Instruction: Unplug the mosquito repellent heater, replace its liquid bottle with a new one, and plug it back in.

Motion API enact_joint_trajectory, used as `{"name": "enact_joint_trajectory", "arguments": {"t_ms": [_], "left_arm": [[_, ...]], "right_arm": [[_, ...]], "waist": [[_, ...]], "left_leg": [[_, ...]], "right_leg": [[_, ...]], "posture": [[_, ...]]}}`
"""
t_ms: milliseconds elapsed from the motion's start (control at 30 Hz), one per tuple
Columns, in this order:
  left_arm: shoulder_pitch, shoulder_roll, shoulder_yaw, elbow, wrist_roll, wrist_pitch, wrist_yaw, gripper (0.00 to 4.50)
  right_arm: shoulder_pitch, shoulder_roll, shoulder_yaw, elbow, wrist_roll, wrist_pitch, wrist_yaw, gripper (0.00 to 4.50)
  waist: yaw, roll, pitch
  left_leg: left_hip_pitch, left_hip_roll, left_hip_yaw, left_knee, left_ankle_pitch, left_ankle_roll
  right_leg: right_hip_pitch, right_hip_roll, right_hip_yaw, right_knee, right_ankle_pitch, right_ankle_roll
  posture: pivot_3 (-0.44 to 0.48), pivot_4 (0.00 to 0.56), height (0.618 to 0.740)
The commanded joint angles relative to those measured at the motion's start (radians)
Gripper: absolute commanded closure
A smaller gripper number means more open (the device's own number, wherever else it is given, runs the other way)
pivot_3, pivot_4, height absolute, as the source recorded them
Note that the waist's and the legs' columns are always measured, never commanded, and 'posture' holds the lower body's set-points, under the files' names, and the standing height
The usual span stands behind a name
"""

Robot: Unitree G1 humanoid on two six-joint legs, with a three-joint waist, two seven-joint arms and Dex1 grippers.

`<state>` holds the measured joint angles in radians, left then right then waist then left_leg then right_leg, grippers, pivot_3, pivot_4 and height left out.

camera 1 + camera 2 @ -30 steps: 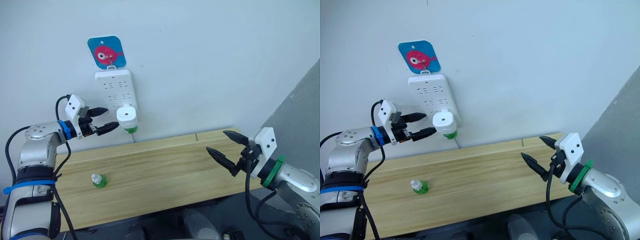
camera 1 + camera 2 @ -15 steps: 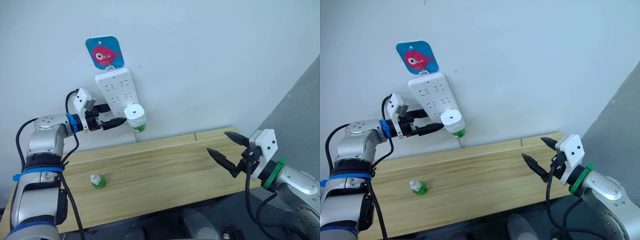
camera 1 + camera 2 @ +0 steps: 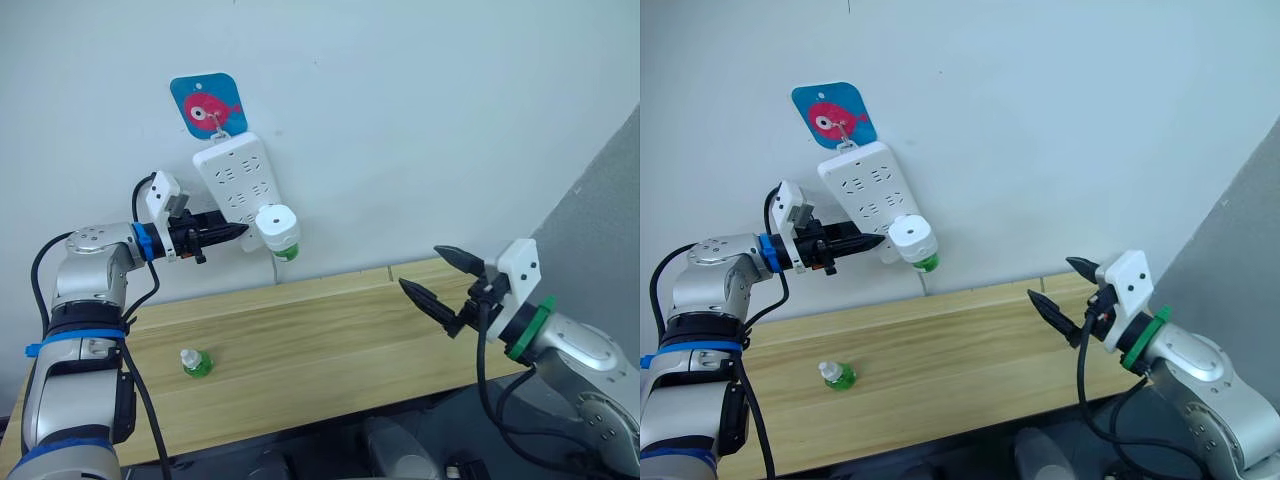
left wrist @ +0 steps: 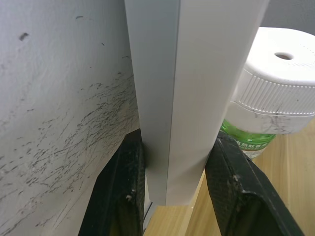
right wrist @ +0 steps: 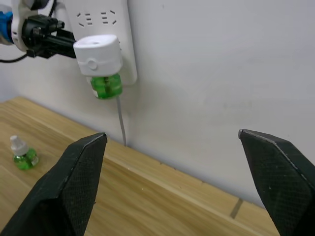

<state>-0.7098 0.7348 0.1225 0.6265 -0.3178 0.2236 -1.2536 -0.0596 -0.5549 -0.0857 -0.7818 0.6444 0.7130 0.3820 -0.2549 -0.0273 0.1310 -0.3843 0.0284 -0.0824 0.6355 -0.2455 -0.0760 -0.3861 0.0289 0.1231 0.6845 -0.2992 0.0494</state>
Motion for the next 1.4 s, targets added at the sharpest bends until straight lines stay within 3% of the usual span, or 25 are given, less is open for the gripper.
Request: {"name": "enact_joint_trajectory", "arguments": {"t_ms": [33,300,600,1000,1400], "left_arm": [[-0.005,0.011,0.022,-0.064,-0.018,0.021,0.018,3.17],[0.026,0.009,0.030,-0.141,-0.029,0.084,0.044,3.17],[0.060,0.010,0.030,-0.200,-0.040,0.117,0.065,3.17],[0.068,0.014,0.025,-0.225,-0.041,0.132,0.069,3.17],[0.065,0.022,0.025,-0.232,-0.038,0.140,0.072,3.17]], "right_arm": [[-0.112,0.055,0.078,-0.017,0.016,0.080,-0.079,0.00],[-0.379,0.230,0.293,0.112,-0.150,0.185,-0.255,0.00],[-0.569,0.413,0.484,0.306,-0.334,0.183,-0.320,0.00],[-0.613,0.602,0.526,0.494,-0.470,0.139,-0.348,0.00],[-0.651,0.710,0.469,0.652,-0.527,0.038,-0.330,0.00]], "waist": [[0.000,0.000,0.000],[0.001,0.000,0.000],[-0.003,0.001,0.001],[-0.006,0.003,0.002],[-0.007,0.004,0.003]], "left_leg": [[0.000,0.000,0.000,0.000,0.000,0.000],[-0.003,0.000,-0.004,0.002,0.000,0.000],[-0.005,0.000,-0.006,0.005,0.000,0.000],[-0.008,-0.001,-0.019,0.008,0.000,0.000],[-0.011,-0.001,-0.026,0.008,0.000,0.000]], "right_leg": [[0.000,0.000,0.000,0.000,0.000,0.000],[-0.003,0.000,-0.002,0.004,0.000,0.000],[-0.003,0.000,-0.004,0.007,0.000,0.000],[-0.004,-0.001,-0.016,0.012,0.002,-0.006],[-0.004,-0.001,-0.023,0.013,0.002,-0.008]], "posture": [[-0.308,0.097,0.740],[-0.300,0.104,0.740],[-0.289,0.112,0.740],[-0.275,0.114,0.740],[-0.265,0.113,0.740]]}}
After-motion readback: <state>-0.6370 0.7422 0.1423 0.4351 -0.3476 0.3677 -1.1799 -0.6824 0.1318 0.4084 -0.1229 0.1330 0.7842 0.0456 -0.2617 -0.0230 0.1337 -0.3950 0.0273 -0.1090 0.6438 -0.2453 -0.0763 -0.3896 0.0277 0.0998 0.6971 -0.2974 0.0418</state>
